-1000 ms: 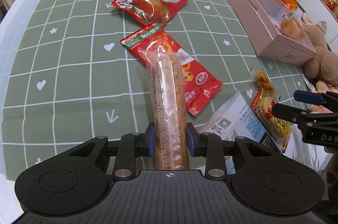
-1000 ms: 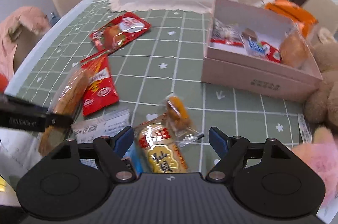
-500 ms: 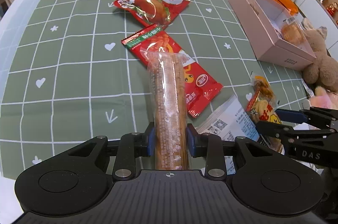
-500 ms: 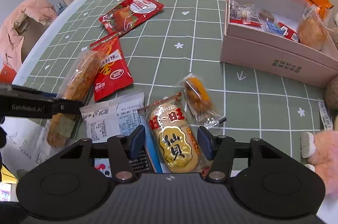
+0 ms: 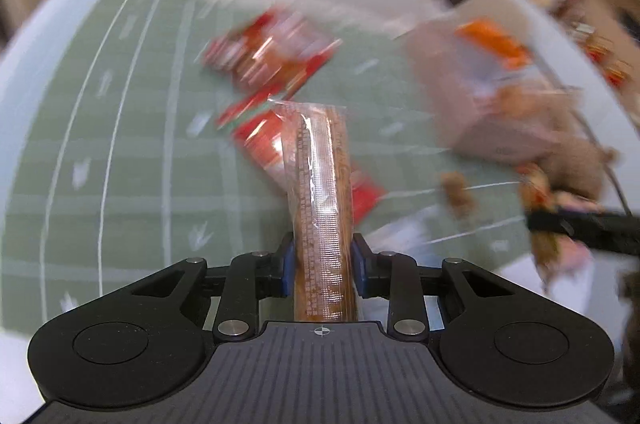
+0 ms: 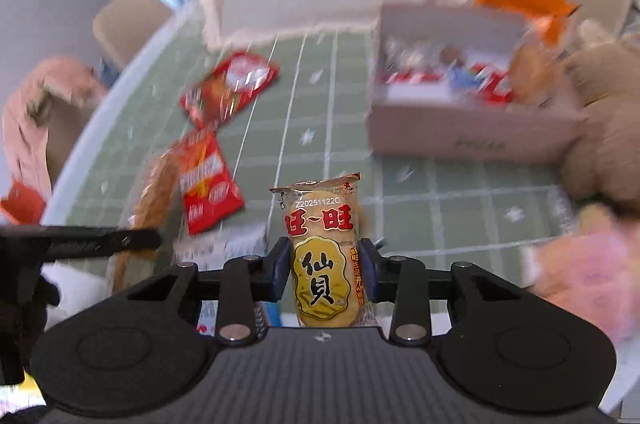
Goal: Organize snacks
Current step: 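Lift both snacks and carry them toward the pink box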
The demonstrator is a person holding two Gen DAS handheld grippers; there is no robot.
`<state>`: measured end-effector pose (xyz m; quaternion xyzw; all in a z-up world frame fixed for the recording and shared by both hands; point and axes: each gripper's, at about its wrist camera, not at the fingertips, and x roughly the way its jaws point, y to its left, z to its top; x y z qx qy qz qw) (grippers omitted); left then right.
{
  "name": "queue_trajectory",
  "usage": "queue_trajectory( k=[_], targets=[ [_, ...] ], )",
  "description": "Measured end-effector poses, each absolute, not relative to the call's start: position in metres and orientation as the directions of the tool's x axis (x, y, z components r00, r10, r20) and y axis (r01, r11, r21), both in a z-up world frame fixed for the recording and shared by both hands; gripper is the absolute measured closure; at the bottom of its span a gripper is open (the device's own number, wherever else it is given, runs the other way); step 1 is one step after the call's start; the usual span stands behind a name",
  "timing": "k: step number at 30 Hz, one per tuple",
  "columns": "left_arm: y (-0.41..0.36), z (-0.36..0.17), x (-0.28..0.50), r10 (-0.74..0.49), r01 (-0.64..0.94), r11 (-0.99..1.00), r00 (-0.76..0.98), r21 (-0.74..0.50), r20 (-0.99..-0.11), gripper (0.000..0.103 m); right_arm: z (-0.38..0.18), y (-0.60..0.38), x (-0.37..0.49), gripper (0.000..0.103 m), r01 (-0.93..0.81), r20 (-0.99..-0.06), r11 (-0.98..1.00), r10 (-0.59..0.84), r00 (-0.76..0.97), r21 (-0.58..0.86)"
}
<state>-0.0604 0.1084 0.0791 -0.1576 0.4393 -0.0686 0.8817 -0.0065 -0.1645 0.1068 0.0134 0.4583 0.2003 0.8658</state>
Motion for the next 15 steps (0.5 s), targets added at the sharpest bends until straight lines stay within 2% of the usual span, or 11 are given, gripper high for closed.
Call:
queue_trajectory(
  k=[4,7,9,12,15],
  targets=[
    [0.090,0.168,-0.061,-0.441,0.178,0.873,0.686,-0.453,-0.579,0.071,0.140,-0.195,-0.007,0.068,-0.280,-0.743,0.938,0.334,0.581,0.203],
    [0.072,0.239,-0.041,-0.501,0.323,0.843,0.761,-0.430,-0.412,0.071,0.162,-0.212,-0.004,0.068,-0.250,-0.704,0.951,0.304,0.642,0.183],
    [0.059,0.276,-0.017,-0.518,0.384,0.836,0.788,-0.391,-0.333,0.071,0.176,-0.222,-0.002,0.068,-0.235,-0.675,0.956,0.289,0.679,0.173],
    [0.037,0.314,0.021,-0.514,0.424,0.842,0.818,-0.333,-0.259,0.071,0.193,-0.235,0.000,0.068,-0.214,-0.643,0.966,0.256,0.722,0.144],
    [0.014,0.331,0.066,-0.557,0.453,0.812,0.789,-0.367,-0.259,0.071,0.201,-0.250,-0.003,0.068,-0.191,-0.619,0.972,0.233,0.750,0.134]
  ],
)
